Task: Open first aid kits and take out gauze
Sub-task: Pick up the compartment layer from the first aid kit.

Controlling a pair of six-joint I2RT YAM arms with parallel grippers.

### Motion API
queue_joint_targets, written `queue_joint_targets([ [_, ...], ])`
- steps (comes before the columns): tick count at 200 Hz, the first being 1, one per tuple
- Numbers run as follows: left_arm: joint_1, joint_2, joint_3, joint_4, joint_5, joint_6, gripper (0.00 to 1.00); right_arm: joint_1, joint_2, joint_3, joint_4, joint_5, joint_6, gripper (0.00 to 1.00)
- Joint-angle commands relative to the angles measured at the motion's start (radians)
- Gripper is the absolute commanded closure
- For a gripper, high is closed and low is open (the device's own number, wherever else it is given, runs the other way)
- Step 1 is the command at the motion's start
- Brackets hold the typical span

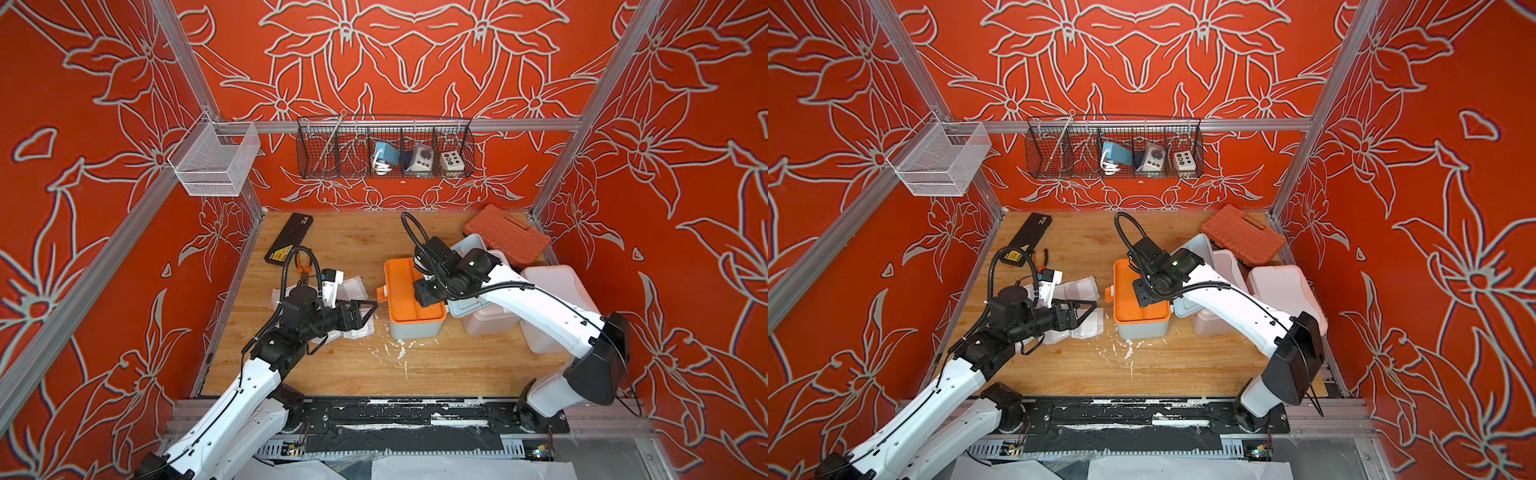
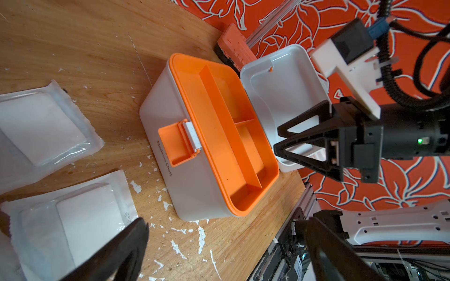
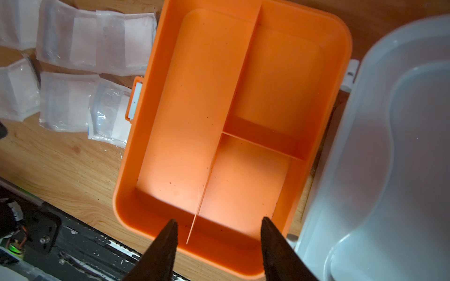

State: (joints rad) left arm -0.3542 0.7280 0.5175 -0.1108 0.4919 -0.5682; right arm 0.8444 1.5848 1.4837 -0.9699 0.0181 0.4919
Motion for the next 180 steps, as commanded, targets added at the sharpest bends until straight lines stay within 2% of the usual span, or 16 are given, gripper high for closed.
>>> queue_joint_targets([
  [1,0.003,-0.017,0.001,0.03,0.01,-0.009,0.02,0.004,0.051,0.043,-0.013,0.003,0.026,0.49],
  [69,0.003,-0.022,-0.002,0.033,0.013,-0.017,0.02,0.007,0.138,0.04,0.004,0.025,0.139,0.52],
  [81,0.003,-0.026,-0.002,0.033,0.014,-0.018,0.02,0.008,0.15,0.04,0.007,0.031,0.155,0.56],
  [87,0.003,-0.029,-0.004,0.031,0.014,-0.018,0.02,0.008,0.157,0.04,0.012,0.031,0.16,0.63],
  [93,0.003,-0.032,-0.004,0.03,0.013,-0.018,0.02,0.01,0.164,0.044,0.008,0.031,0.166,0.65],
  [163,0.004,-0.057,-0.019,0.043,0.01,-0.054,0.02,0.039,0.238,0.088,-0.038,0.098,0.202,0.7],
  [180,0.003,-0.045,-0.015,0.048,0.021,-0.07,0.02,0.043,0.266,0.116,-0.078,0.118,0.214,0.76],
])
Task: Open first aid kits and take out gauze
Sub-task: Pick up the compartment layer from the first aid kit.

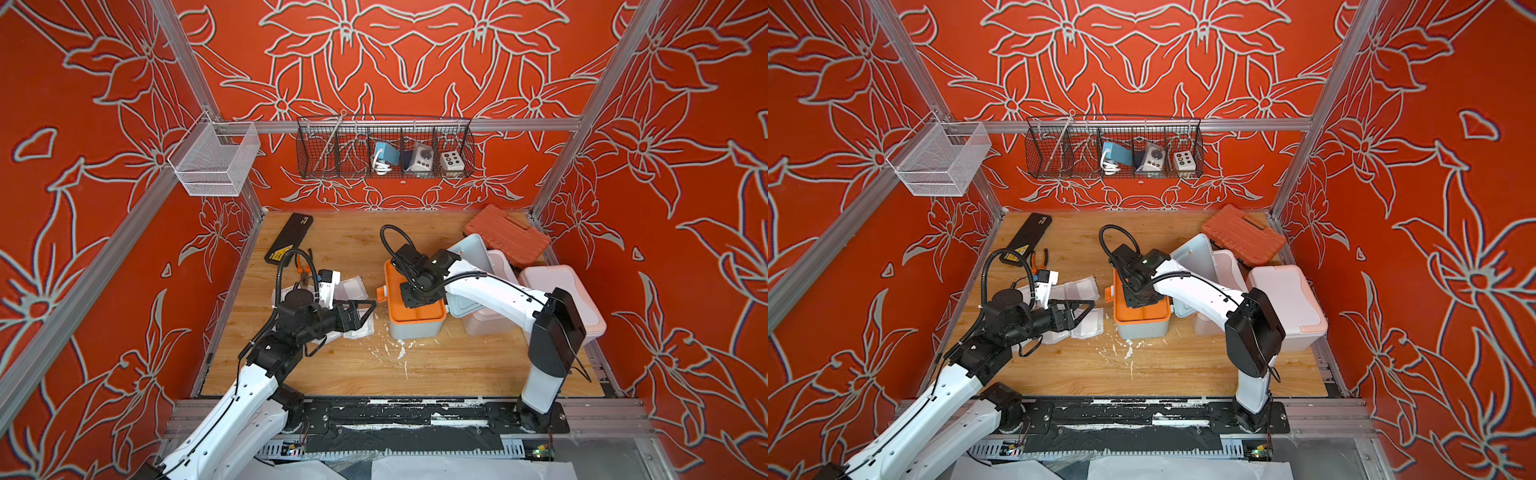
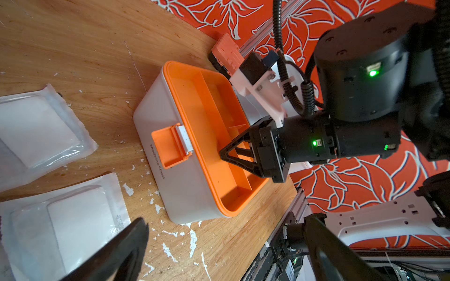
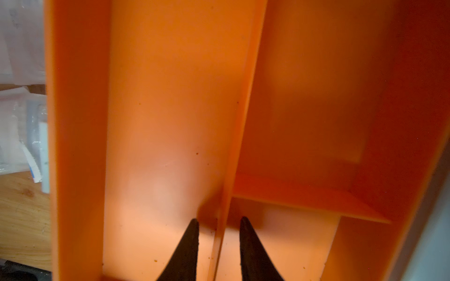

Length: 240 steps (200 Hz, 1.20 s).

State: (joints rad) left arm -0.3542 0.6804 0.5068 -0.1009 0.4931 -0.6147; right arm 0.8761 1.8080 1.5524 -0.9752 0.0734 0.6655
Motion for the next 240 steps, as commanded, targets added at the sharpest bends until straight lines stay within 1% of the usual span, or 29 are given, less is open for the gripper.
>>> queue_joint_targets([
  [1,0.003,0.004,-0.004,0.038,0.02,-0.025,0.02,0.012,0.043,0.051,-0.075,0.066,0.041,0.76],
  [14,0.003,0.016,0.004,0.033,0.044,-0.037,0.02,0.017,0.057,0.063,-0.11,0.095,0.05,0.79],
  [26,0.003,0.019,0.001,0.032,0.059,-0.049,0.02,0.017,0.063,0.059,-0.113,0.098,0.06,0.81],
  [50,0.003,0.009,-0.001,0.004,0.043,-0.048,0.02,0.02,0.073,0.043,-0.094,0.073,0.067,0.85],
  [63,0.003,0.006,-0.003,-0.006,0.035,-0.046,0.02,0.022,0.082,0.046,-0.069,0.064,0.07,0.9],
  [87,0.003,0.008,-0.006,-0.002,0.033,-0.052,0.02,0.024,0.099,0.053,-0.065,0.055,0.073,0.92],
  [95,0.003,0.01,-0.007,0.001,0.035,-0.055,0.02,0.026,0.103,0.055,-0.069,0.054,0.075,0.95],
  [101,0.003,0.011,-0.006,0.002,0.035,-0.057,0.02,0.026,0.106,0.057,-0.072,0.055,0.074,1.0],
  [164,0.003,0.025,0.005,0.009,0.041,-0.051,0.02,0.026,0.093,0.056,-0.08,0.068,0.091,1.0],
  [240,0.003,-0.003,0.01,-0.015,0.023,-0.048,0.02,0.029,0.006,0.073,-0.071,0.068,0.095,1.0],
])
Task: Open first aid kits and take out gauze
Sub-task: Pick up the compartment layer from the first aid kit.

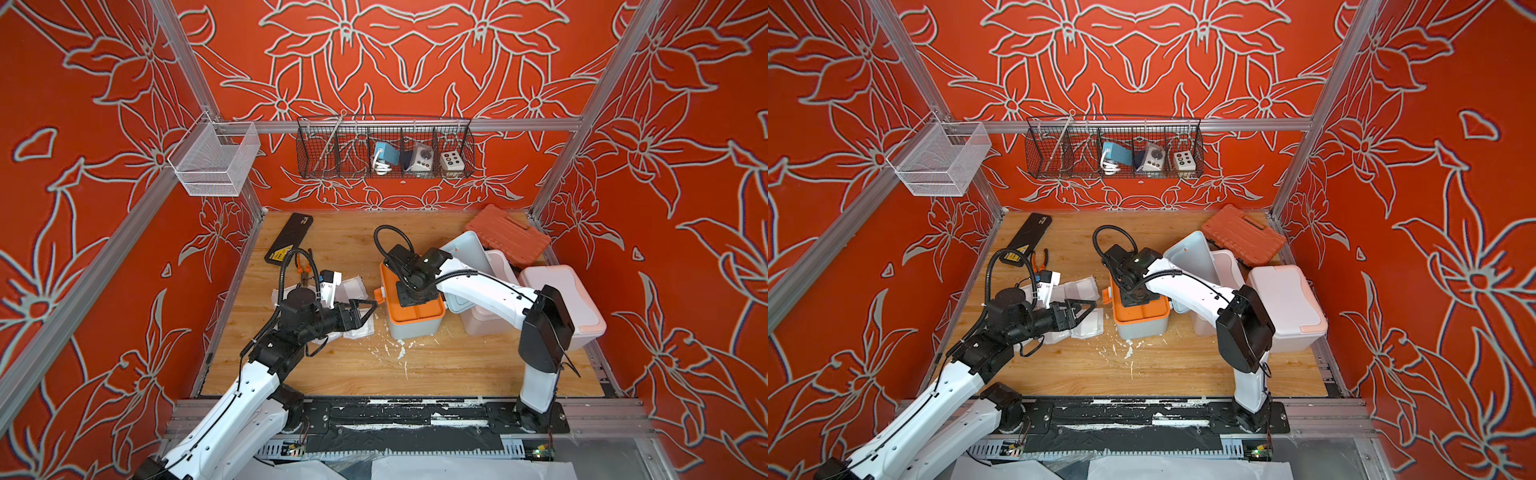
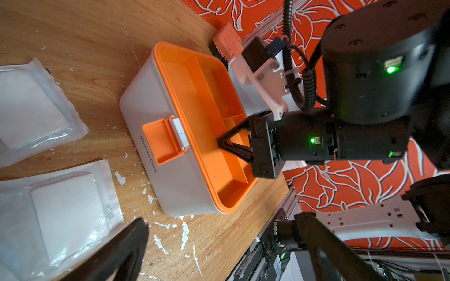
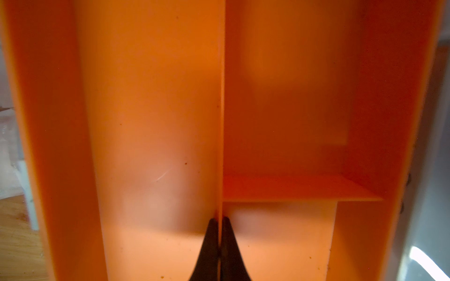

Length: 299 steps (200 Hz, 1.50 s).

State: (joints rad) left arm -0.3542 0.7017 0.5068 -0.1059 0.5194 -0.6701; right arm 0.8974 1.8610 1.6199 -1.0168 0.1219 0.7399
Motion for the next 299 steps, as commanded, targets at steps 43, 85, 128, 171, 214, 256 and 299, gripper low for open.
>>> queue_joint_targets([
  [43,0.003,-0.053,0.021,-0.041,-0.017,0.006,0.02,0.011,-0.111,-0.042,-0.006,0.024,0.032,1.0],
  [85,0.003,-0.059,0.035,-0.049,-0.029,-0.006,0.02,0.013,-0.175,-0.097,0.046,0.001,0.036,1.0],
  [128,0.003,-0.078,0.057,-0.09,-0.046,-0.005,0.02,0.015,-0.23,-0.138,0.09,-0.027,0.029,1.0],
  [171,0.003,-0.096,0.037,-0.077,-0.061,-0.015,0.02,0.013,-0.318,-0.183,0.155,0.017,-0.006,1.0],
  [214,0.003,-0.102,0.035,-0.048,-0.058,-0.016,0.02,0.011,-0.398,-0.243,0.243,0.01,-0.022,1.0],
  [256,0.003,-0.086,0.072,-0.03,-0.049,0.0,0.02,0.002,-0.507,-0.256,0.3,-0.001,-0.07,1.0],
  [299,0.003,-0.082,0.148,-0.039,-0.067,0.058,0.02,-0.075,-0.73,-0.294,0.325,-0.056,-0.138,1.0],
])
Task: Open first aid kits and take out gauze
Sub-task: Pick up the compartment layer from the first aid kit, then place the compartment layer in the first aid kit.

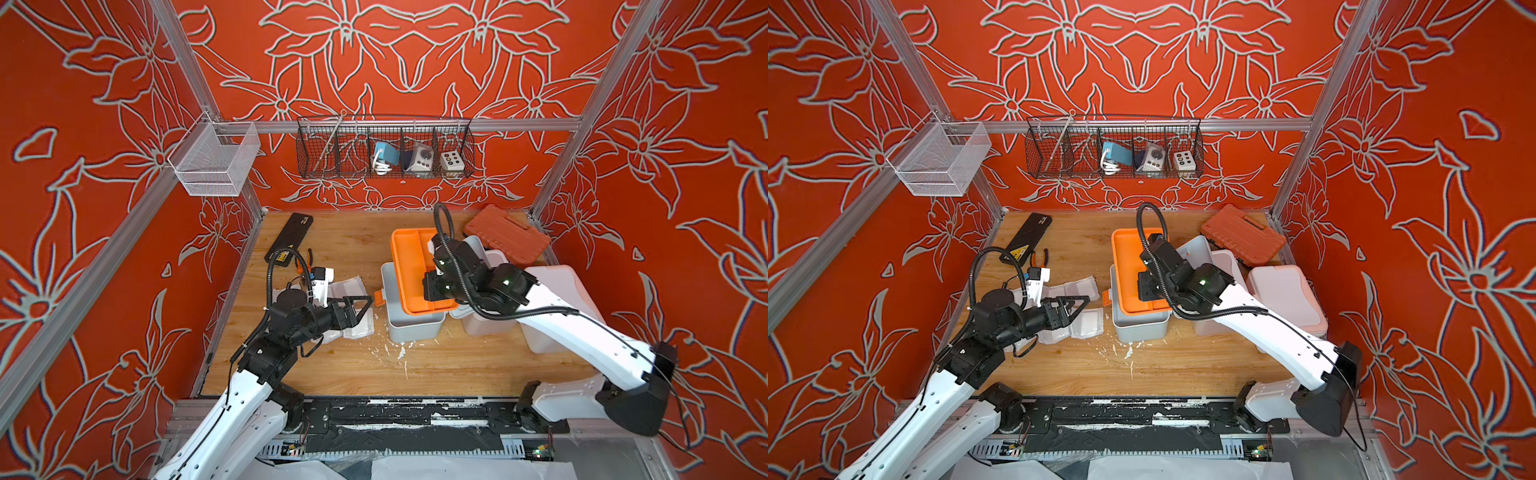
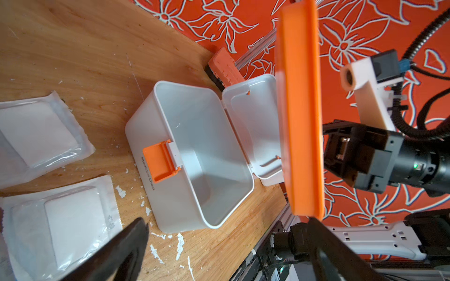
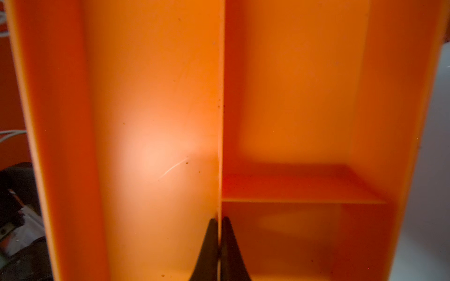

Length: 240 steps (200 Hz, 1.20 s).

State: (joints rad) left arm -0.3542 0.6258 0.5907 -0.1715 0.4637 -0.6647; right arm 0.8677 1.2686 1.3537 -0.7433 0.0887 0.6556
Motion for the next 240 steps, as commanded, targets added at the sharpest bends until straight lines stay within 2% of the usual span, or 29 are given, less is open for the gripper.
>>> queue_joint_targets([
  [1,0.003,-0.006,0.067,0.026,-0.011,0.053,0.02,-0.047,-0.144,-0.03,0.053,-0.025,-0.055,1.0],
  [20,0.003,-0.007,0.111,0.004,-0.018,0.097,0.02,-0.116,-0.268,-0.062,0.065,-0.077,-0.072,1.0],
  [50,0.003,-0.029,0.146,-0.027,-0.053,0.164,0.02,-0.298,-0.423,-0.102,0.044,-0.227,-0.081,1.0],
  [73,0.003,-0.071,0.138,-0.03,-0.093,0.195,0.02,-0.37,-0.487,-0.105,0.002,-0.251,-0.102,1.0],
  [104,0.003,-0.153,0.082,0.02,-0.141,0.201,0.02,-0.391,-0.522,-0.143,0.016,-0.234,-0.101,1.0],
  [148,0.003,-0.196,0.054,0.07,-0.173,0.199,0.02,-0.397,-0.509,-0.16,0.059,-0.246,-0.116,1.0],
  [240,0.003,-0.161,0.044,0.087,-0.201,0.152,0.02,-0.398,-0.49,-0.191,0.096,-0.327,-0.11,1.0],
])
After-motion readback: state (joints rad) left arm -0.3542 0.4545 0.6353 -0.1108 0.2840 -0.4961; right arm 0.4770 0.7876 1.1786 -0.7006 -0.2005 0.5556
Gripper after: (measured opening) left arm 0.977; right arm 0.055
